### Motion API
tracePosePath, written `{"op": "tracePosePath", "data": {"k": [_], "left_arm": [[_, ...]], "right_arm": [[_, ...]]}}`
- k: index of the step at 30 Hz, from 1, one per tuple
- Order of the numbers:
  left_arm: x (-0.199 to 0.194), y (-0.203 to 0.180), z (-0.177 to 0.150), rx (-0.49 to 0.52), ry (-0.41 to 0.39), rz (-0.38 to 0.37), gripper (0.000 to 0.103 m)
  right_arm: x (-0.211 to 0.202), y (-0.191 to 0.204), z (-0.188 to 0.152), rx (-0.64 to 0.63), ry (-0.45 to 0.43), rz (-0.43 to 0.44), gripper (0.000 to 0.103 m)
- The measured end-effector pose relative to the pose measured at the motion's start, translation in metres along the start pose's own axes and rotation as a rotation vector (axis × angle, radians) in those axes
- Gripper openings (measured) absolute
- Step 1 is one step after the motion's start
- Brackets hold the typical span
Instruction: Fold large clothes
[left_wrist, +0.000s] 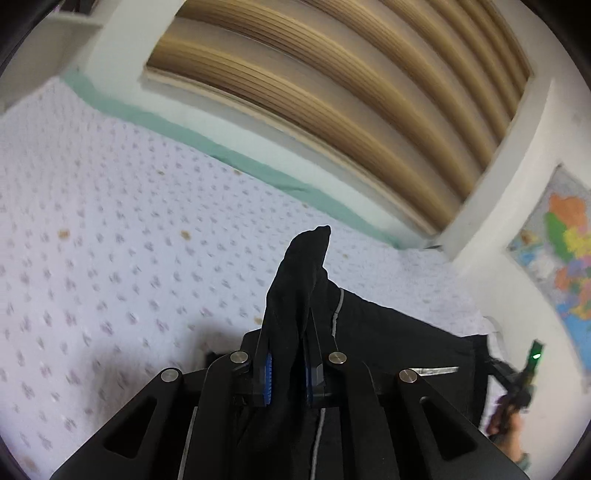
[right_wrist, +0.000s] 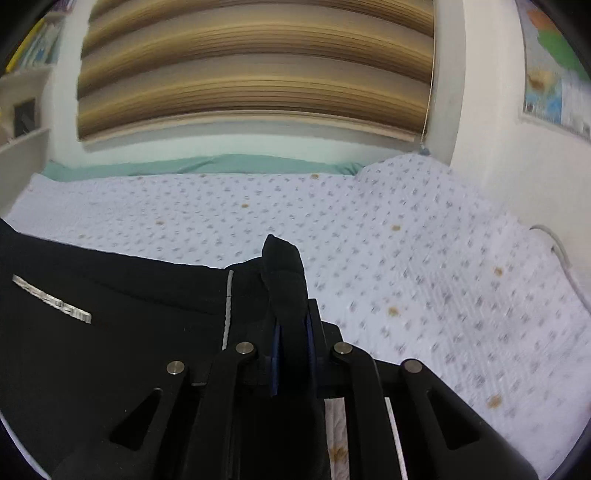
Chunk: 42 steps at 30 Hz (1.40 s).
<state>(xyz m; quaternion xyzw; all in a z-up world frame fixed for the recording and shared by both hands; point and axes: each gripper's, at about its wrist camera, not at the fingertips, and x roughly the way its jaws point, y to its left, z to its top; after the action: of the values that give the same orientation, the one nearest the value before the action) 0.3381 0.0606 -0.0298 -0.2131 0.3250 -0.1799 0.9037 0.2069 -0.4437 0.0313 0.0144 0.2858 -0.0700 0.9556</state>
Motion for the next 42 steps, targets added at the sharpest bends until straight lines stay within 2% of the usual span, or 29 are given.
{"op": "tracePosePath", "data": {"k": [2,6,7,8,9,11,13,14,17,19,20,21,23,25,28,31,32,33,35,36,42], "left_arm": [[0.027,0.004,-0.001,-0.001,0.060,0.074,0.011],[0.090,0.042,-0.030,-0.070,0.221,0.185,0.012],[0.103,0.050,-0.043,-0.090,0.267,0.188,0.013],[0.117,0.059,-0.054,-0.107,0.318,0.187,0.023],[0.128,0.065,-0.065,-0.112,0.356,0.174,0.027],[0.124,0.066,-0.070,-0.093,0.332,0.152,0.027],[0.111,0.067,-0.067,-0.097,0.325,0.132,0.036],[0.103,0.070,-0.064,-0.106,0.336,0.143,0.044],[0.060,0.080,-0.047,-0.142,0.272,0.176,0.044],[0.026,0.066,-0.041,-0.112,0.234,0.228,0.044],[0.016,0.053,-0.041,-0.087,0.220,0.218,0.045],[0.002,0.031,-0.043,-0.055,0.209,0.181,0.047],[-0.015,-0.012,-0.057,0.002,0.204,0.086,0.052],[-0.022,-0.050,-0.074,0.059,0.191,0.010,0.057],[-0.010,-0.106,-0.107,0.127,0.211,-0.037,0.058],[0.011,-0.142,-0.145,0.206,0.240,-0.026,0.058],[0.026,-0.150,-0.159,0.240,0.272,-0.008,0.058],[0.036,-0.149,-0.172,0.257,0.314,0.014,0.058],[0.071,-0.149,-0.197,0.313,0.423,0.119,0.058],[0.083,-0.147,-0.203,0.331,0.443,0.143,0.059],[0.089,-0.138,-0.202,0.304,0.425,0.127,0.059]], "right_arm": [[0.035,0.003,-0.004,0.027,0.085,-0.010,0.013],[0.115,0.006,-0.050,0.115,0.319,0.034,0.014],[0.133,0.008,-0.065,0.132,0.378,0.064,0.017],[0.142,0.009,-0.074,0.138,0.398,0.070,0.018],[0.143,0.008,-0.079,0.151,0.379,0.069,0.022],[0.135,0.005,-0.078,0.168,0.347,0.080,0.029],[0.127,-0.002,-0.077,0.183,0.347,0.108,0.031],[0.116,-0.008,-0.075,0.204,0.326,0.123,0.033],[0.075,-0.021,-0.066,0.271,0.234,0.184,0.040],[0.036,-0.027,-0.061,0.365,0.173,0.299,0.066],[0.026,-0.026,-0.060,0.388,0.157,0.331,0.084],[0.005,-0.018,-0.059,0.404,0.120,0.402,0.088],[-0.017,0.007,-0.053,0.337,0.110,0.457,0.088],[-0.035,0.045,-0.051,0.217,0.134,0.441,0.088],[-0.050,0.098,-0.064,0.063,0.190,0.415,0.087],[-0.046,0.125,-0.085,-0.022,0.222,0.326,0.086],[-0.039,0.130,-0.093,-0.038,0.242,0.304,0.085],[-0.022,0.136,-0.106,-0.062,0.304,0.291,0.085],[0.004,0.142,-0.123,-0.091,0.410,0.302,0.085],[0.018,0.143,-0.131,-0.095,0.434,0.307,0.086],[0.018,0.142,-0.138,-0.085,0.395,0.310,0.086]]}}
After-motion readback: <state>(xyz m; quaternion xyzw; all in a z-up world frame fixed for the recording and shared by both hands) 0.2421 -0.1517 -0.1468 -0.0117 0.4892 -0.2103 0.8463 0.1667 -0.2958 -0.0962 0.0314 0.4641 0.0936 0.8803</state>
